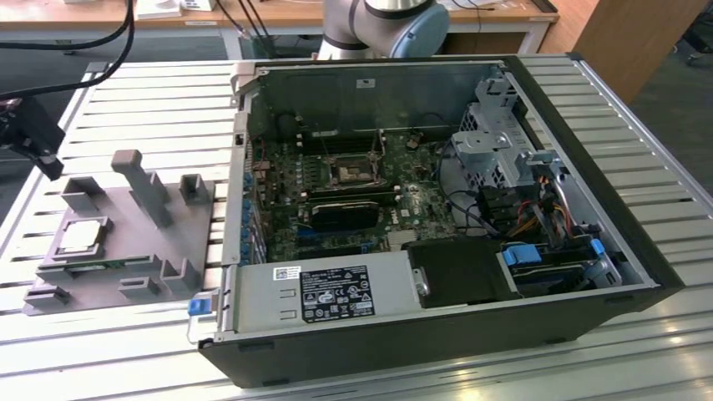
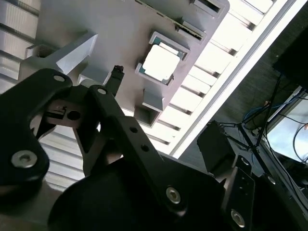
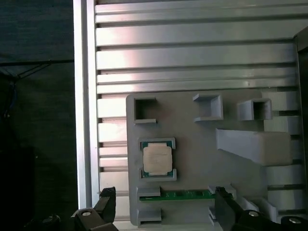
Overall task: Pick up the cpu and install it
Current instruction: 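Pick up the cpu and move it towards the insertion slot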
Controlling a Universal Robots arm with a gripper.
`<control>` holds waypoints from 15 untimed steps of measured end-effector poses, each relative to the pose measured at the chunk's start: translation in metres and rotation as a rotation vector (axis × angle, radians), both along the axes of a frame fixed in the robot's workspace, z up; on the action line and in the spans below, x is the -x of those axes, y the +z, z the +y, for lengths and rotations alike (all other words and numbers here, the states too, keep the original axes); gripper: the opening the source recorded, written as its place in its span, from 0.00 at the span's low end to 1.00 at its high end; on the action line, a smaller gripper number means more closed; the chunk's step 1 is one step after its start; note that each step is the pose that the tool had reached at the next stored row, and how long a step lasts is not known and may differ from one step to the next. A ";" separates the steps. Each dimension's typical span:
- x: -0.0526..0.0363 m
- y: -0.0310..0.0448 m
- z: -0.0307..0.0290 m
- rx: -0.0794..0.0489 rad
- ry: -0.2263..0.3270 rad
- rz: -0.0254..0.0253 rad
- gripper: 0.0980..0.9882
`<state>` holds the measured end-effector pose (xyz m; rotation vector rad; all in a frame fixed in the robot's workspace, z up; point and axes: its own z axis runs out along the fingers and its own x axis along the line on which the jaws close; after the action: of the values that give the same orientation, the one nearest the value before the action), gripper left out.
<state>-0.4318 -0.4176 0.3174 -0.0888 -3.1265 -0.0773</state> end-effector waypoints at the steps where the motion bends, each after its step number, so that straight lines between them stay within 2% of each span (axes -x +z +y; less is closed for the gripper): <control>1: 0.0000 -0.0018 0.0000 0.000 0.003 -0.0002 0.87; 2: 0.0000 -0.0035 0.0000 0.000 0.012 0.0000 0.94; 5: 0.0000 -0.0091 0.0000 -0.001 0.042 0.0000 0.94; 11: 0.0000 -0.0201 0.0000 -0.001 0.042 -0.0001 0.94; 13: 0.0000 -0.0237 0.0000 -0.001 0.042 0.0000 0.93; 14: 0.0000 -0.0254 -0.0001 -0.001 0.042 0.0000 0.85; 15: 0.0002 -0.0272 -0.0002 -0.001 0.045 0.0001 0.85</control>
<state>-0.4320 -0.4177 0.2902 -0.0187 -3.1265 -0.0788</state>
